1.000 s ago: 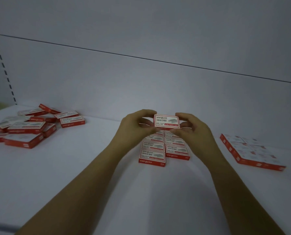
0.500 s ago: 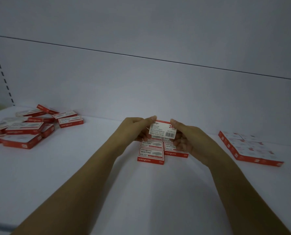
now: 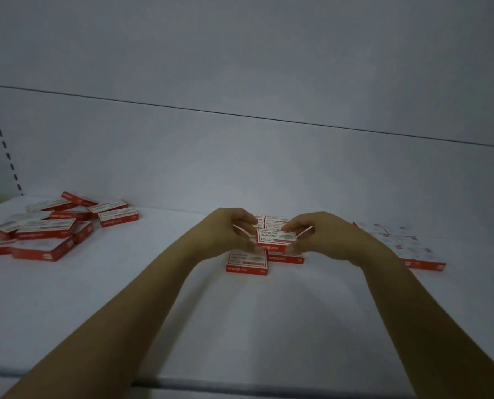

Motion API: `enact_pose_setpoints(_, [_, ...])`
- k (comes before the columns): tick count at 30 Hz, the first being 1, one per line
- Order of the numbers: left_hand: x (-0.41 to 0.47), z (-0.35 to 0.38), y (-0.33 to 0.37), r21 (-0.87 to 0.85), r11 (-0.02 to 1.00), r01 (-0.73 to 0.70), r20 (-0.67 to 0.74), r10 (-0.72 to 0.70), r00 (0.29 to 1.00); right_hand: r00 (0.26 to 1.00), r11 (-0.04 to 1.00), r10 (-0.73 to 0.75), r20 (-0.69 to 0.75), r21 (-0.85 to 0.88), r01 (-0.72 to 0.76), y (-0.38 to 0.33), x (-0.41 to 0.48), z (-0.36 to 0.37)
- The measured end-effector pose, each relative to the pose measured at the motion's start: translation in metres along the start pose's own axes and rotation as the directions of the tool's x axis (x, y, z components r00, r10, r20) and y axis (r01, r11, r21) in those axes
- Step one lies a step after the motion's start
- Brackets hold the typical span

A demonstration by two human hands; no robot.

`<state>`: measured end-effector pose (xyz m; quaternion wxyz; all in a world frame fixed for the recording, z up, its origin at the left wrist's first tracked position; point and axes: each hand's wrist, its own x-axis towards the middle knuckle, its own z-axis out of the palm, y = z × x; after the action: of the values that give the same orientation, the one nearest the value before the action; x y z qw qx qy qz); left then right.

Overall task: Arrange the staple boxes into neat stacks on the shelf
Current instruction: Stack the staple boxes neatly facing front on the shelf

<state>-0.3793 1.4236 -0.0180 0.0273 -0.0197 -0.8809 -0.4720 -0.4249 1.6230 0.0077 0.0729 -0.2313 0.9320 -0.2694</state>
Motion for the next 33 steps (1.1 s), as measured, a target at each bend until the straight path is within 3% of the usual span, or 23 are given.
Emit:
enact_pose_setpoints(4, [-0.015, -0.002, -0.011, 0.240, 0.968, 0.067, -0.047, -0.058, 0.997, 0.999, 0.996, 0.043, -0.020, -0.077, -0.044, 0.014, -0.022, 0.005])
enact_pose_setpoints(7, [-0.024, -0.001, -0.021, 0.327, 0.934, 0.146, -0.092, -0.122, 0.988, 0.996, 0.991, 0.087, -0.022, -0.103, -0.089, 0.021, -0.030, 0.017])
enact_pose_setpoints(12, [-0.023, 0.011, -0.028, 0.364, 0.912, 0.188, -0.147, -0.143, 0.979, 0.988, 0.989, 0.143, -0.062, -0.014, -0.144, 0.019, -0.028, 0.034])
enact_pose_setpoints(17, [-0.019, 0.013, -0.026, 0.332, 0.926, 0.178, -0.119, -0.146, 0.982, 0.979, 0.984, 0.164, -0.118, -0.046, -0.170, 0.017, -0.026, 0.036])
enact_pose_setpoints(28, [-0.016, 0.013, -0.028, 0.312, 0.936, 0.166, -0.097, -0.142, 0.985, 0.977, 0.976, 0.215, -0.012, 0.033, -0.215, 0.012, -0.026, 0.034])
enact_pose_setpoints(33, [-0.016, 0.010, -0.022, 0.380, 0.910, 0.164, -0.050, -0.157, 0.986, 0.973, 0.970, 0.224, 0.049, -0.104, -0.219, 0.004, -0.026, 0.025])
